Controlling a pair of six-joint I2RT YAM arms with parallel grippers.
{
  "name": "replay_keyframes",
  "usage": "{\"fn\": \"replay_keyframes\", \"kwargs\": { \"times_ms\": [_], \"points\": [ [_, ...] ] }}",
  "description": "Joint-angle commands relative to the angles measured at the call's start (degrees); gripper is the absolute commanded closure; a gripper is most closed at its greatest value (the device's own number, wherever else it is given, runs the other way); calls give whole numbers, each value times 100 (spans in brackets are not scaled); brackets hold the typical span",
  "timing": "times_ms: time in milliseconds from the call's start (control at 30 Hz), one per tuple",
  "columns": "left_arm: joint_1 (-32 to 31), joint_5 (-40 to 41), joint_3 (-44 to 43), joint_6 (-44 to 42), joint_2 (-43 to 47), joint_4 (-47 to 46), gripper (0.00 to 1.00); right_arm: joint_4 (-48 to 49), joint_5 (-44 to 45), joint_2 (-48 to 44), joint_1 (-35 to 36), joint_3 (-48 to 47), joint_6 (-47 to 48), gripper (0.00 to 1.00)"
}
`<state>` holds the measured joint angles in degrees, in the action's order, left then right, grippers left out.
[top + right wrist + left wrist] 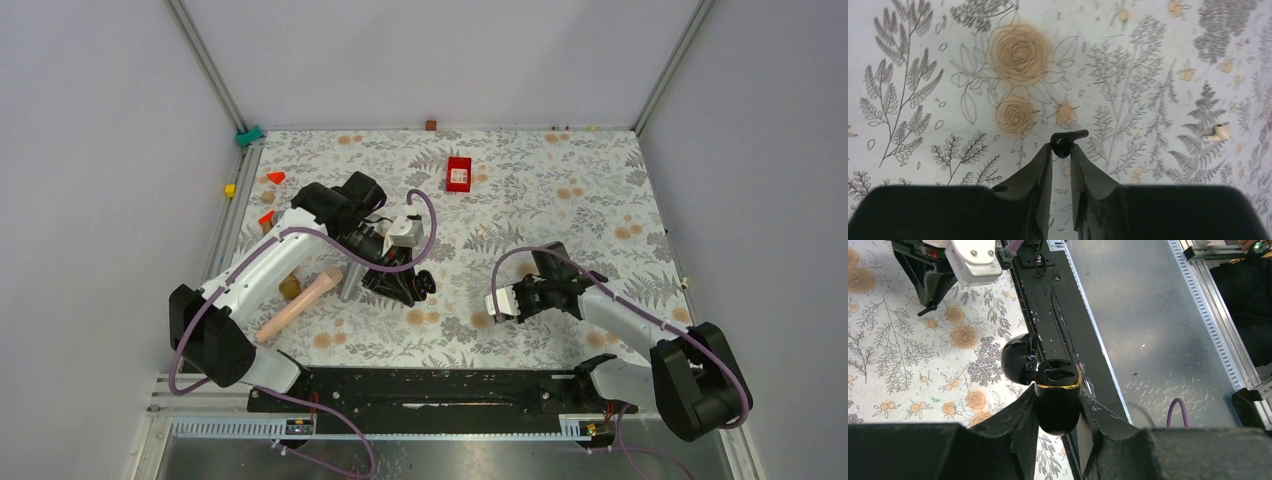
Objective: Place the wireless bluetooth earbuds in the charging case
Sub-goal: Pick up the earbud from the center of the board.
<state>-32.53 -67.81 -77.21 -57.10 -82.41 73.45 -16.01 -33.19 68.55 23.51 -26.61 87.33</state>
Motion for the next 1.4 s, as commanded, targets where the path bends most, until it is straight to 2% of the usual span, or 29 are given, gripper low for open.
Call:
{"fn": "replay_keyframes", "kwargs": {
  "times_ms": [0,367,667,967,1067,1200,1367],
  "points": [
    [28,-330,33,-209,-21,-25,100,-111,-454,-346,53,-437,-957,85],
    [24,-369,90,-283,53,-24,100,-1340,-1469,-1230,51,-1722,-2732,85],
    [19,-402,72,-337,41,-20,100,-1021,-2536,-1854,54,-2289,-5089,86],
    [-26,-414,-78,-295,-41,-17,100,1038,-3317,-1926,56,-2284,-8180,86],
    [-92,-360,-65,-145,-74,-186,100,2293,-3417,-1887,51,-2162,-9278,86],
    [-250,-42,98,893,-38,-1196,100,4024,-3451,-1700,53,-1873,-10875,86],
    [-336,380,39,1992,-48,-2189,100,4895,-3368,-1451,51,-1841,-11561,87]
  ]
}}
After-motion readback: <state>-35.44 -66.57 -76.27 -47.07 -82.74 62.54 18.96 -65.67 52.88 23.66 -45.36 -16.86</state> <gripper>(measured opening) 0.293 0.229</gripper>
